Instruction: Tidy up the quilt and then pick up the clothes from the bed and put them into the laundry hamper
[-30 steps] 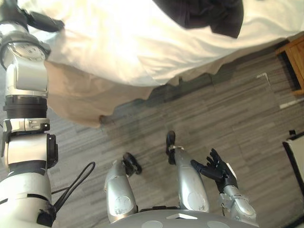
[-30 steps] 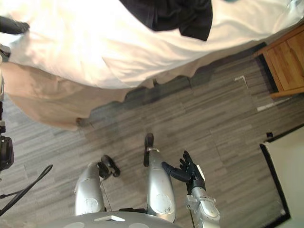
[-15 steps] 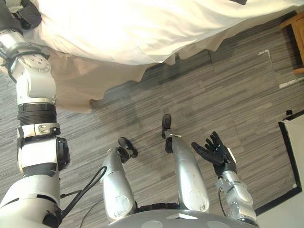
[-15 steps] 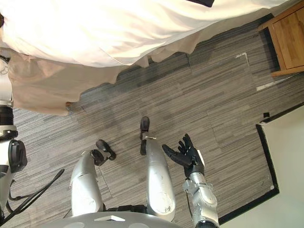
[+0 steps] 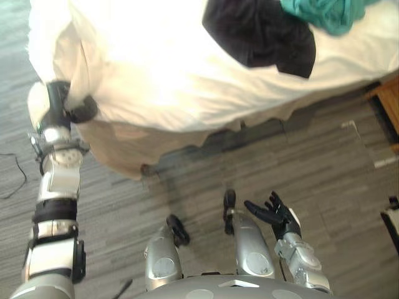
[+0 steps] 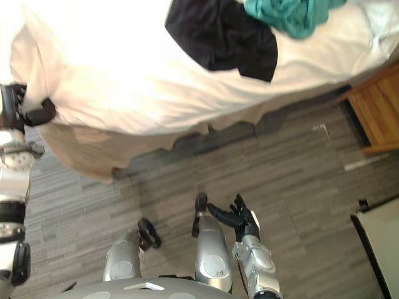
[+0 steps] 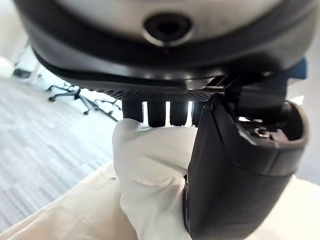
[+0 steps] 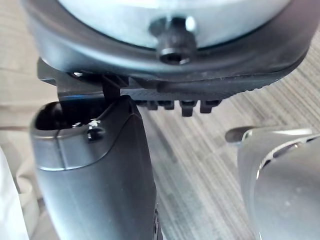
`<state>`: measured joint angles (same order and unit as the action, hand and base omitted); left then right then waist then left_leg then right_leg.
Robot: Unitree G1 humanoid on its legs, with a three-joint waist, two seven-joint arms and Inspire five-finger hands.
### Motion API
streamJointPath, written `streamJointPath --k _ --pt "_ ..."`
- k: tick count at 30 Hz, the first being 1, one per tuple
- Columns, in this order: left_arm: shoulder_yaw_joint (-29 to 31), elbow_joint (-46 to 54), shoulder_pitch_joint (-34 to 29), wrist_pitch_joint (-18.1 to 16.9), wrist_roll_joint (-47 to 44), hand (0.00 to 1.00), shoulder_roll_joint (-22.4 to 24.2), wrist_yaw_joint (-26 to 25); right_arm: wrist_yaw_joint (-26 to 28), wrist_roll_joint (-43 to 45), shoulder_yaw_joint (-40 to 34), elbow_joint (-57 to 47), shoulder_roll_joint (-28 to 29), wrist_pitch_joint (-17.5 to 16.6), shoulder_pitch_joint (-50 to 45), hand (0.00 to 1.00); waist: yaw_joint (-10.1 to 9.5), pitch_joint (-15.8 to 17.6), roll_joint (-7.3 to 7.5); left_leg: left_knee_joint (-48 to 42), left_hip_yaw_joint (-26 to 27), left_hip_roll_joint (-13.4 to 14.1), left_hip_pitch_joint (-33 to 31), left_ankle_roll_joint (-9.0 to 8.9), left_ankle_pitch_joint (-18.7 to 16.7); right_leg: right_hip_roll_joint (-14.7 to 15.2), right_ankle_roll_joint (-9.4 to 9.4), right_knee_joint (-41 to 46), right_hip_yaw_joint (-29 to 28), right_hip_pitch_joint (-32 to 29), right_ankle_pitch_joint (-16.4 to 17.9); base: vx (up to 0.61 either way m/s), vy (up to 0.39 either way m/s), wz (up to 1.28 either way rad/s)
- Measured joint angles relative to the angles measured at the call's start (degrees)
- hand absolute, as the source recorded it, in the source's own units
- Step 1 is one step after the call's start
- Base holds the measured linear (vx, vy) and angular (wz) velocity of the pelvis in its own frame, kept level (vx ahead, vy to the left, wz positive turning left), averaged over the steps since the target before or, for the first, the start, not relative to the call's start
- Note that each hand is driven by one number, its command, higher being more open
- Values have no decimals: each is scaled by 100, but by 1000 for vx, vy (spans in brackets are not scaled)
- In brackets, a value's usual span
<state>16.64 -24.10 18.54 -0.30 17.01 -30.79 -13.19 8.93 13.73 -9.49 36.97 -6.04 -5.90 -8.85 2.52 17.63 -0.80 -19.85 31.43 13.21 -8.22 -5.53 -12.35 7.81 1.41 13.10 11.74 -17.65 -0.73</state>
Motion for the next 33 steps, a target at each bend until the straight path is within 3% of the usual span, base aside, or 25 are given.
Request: streamJointPath --k 6,7,8,9,10,11,12,13,16,18,20,21,22,23,24,30,33 --pt "424 -538 -1252 -213 -355 100 1301 102 -113 5 -399 1004 -58 400 -122 100 -67 -1014 -272 836 -170 -166 1109 -188 229 -114 18 -1001 470 1409 -14 234 15 20" --pt "480 -633 -1299 -213 -364 100 1408 96 -114 6 -434 1064 -58 418 -138 100 -70 -1067 -256 745 -179 -168 1153 -188 229 -98 26 -1073 508 1529 -18 246 79 10" --pt "569 -872 -1426 -216 -515 100 1593 70 -125 39 -492 1198 -41 449 -117 100 -98 -1096 -88 215 -225 -177 1086 -205 126 90 30 -1169 525 1832 -25 172 84 5" --pt "621 -942 -1488 -218 -587 100 1700 68 -130 95 -531 1238 -39 453 -109 100 -105 -1157 -40 447 -228 -233 1112 -187 32 134 52 -1206 528 1898 -39 145 89 5" --pt "720 -1016 -1530 -217 -670 100 1887 63 -147 185 -631 1271 -48 461 -129 100 -116 -1263 -110 1150 -259 -283 1191 -131 185 155 65 -1228 573 1984 -48 110 127 -5" --pt "911 -1138 -1608 -213 -876 100 2152 56 -183 356 -813 1334 -104 531 -139 100 -169 -1328 -154 1788 -299 -269 1337 -264 788 123 178 -1232 650 2102 -8 135 126 -23" --pt "1084 -1256 -1669 -154 -1035 100 2302 56 -207 426 -883 1362 -61 572 -146 100 -223 -1453 -171 1914 -227 -366 1524 -227 834 172 256 -1228 720 2173 3 193 168 -25" --pt "1360 -1505 -1698 141 -1106 100 2433 25 -190 503 -942 1393 35 587 -176 100 -224 -1518 -107 1904 -210 -415 1624 -223 831 236 259 -1198 840 2276 0 143 95 -15" --pt "2416 -2384 -2060 761 -1705 100 2638 -187 -164 472 -1230 1515 387 666 -172 100 -248 -1579 17 1910 -218 -425 1784 -215 826 277 256 -1094 1060 2442 2 159 44 15" --pt "3010 -2806 -2464 937 -2044 100 2820 -320 -156 471 -1463 1637 515 672 -177 100 -310 -1611 63 1910 -225 -407 1889 -194 814 282 256 -1010 1197 2551 22 140 -14 26" --pt "3371 -2954 -2928 978 -2439 100 3037 -403 -166 468 -1711 1675 583 674 -273 100 -459 -1589 -3 1899 -271 -342 2010 -193 813 317 264 -558 1346 2552 117 155 -19 38" --pt "3513 -2955 -3161 1001 -2678 100 3149 -422 -173 464 -1825 1679 587 674 -324 100 -522 -1551 -165 1901 -350 -201 2101 -193 814 328 291 15 1436 2371 393 75 -28 47" --pt "3583 -2949 -3258 1011 -2807 100 3155 -431 -174 464 -1855 1688 613 677 -330 100 -538 -1561 -182 1901 -367 -151 2120 -194 814 279 343 -125 1470 2351 570 77 -60 53" --pt "3759 -2938 -3375 1016 -2966 100 3109 -445 -174 465 -1856 1687 697 676 -316 100 -551 -1574 -32 1901 -335 -206 2139 -199 812 242 373 -692 1467 2313 306 76 -134 42" --pt "3976 -2948 -3393 1029 -3052 100 3096 -454 -170 468 -1924 1724 727 670 -273 100 -558 -1624 24 1915 -350 -251 2172 -355 701 303 394 -779 1609 2324 257 96 -141 32" --pt "4199 -3007 -3229 977 -2951 100 3546 -117 -340 505 -2049 1802 441 647 -19 100 -579 -1791 -323 2013 -207 -104 2277 -426 668 93 408 -1138 1575 2528 268 31 -91 -5" --pt "3950 -2948 -3116 387 -2613 100 3537 -40 -475 563 -2029 1836 467 658 1 100 -538 -1795 -298 2026 -177 -122 2310 -421 675 91 438 -1202 1567 2572 240 -44 -25 -3"
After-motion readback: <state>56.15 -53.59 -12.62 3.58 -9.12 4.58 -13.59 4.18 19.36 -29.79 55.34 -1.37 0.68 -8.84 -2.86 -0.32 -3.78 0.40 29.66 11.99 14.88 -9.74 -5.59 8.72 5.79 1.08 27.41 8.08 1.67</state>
